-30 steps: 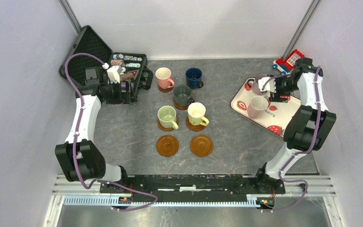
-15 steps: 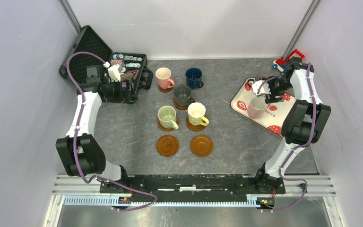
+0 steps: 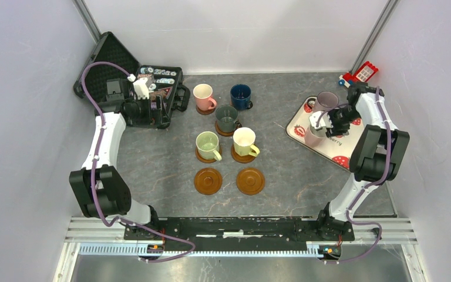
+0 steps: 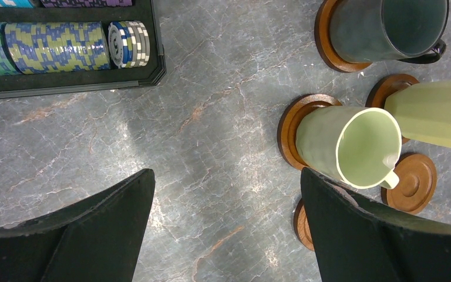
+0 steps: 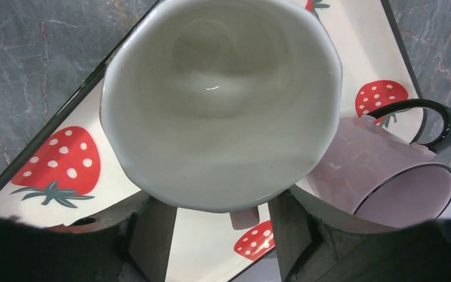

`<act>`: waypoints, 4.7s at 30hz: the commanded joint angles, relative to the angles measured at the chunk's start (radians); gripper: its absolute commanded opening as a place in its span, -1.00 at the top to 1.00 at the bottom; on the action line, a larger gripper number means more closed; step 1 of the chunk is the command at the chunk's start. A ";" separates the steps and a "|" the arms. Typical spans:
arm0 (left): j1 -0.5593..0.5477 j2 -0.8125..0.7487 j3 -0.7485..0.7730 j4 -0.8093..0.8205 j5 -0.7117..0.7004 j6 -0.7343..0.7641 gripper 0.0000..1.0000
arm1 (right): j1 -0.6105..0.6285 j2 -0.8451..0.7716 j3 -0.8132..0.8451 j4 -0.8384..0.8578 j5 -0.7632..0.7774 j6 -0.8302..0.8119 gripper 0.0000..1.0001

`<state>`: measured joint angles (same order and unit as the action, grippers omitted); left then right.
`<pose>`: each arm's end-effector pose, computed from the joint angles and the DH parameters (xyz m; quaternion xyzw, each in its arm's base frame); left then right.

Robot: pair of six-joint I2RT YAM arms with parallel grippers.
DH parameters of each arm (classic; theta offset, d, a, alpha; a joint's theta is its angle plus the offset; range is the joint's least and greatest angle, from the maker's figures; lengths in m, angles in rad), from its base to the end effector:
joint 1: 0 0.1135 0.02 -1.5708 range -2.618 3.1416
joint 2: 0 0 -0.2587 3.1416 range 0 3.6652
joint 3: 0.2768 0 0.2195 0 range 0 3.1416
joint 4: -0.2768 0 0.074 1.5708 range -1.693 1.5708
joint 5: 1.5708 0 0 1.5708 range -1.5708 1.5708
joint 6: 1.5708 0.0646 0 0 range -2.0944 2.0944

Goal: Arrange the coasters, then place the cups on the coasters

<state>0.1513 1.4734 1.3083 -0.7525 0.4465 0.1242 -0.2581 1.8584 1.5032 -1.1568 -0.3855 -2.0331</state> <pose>0.2942 0.0166 0.2904 0.0585 0.9245 -0.1648 0.3387 0.3157 -0.0582 0.2108 -0.7644 0.6150 0.0527 0.1863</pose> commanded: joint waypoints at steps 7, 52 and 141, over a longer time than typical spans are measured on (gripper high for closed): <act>0.004 -0.020 0.018 0.027 -0.009 -0.041 -1.00 | -0.006 -0.005 0.058 -0.094 -0.208 0.107 0.18; 0.006 -0.224 -0.078 0.072 -0.038 -0.153 -1.00 | 0.506 -0.695 -0.173 0.631 0.040 1.827 1.00; 0.055 -0.506 -0.289 0.188 -0.068 -0.288 -1.00 | 1.563 -0.267 -0.319 0.683 0.775 2.428 -0.09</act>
<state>0.2016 0.9752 1.0073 -0.6025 0.3679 -0.1303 1.3071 1.6497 1.2034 -0.4702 0.3893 0.3710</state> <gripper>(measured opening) 0.997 0.546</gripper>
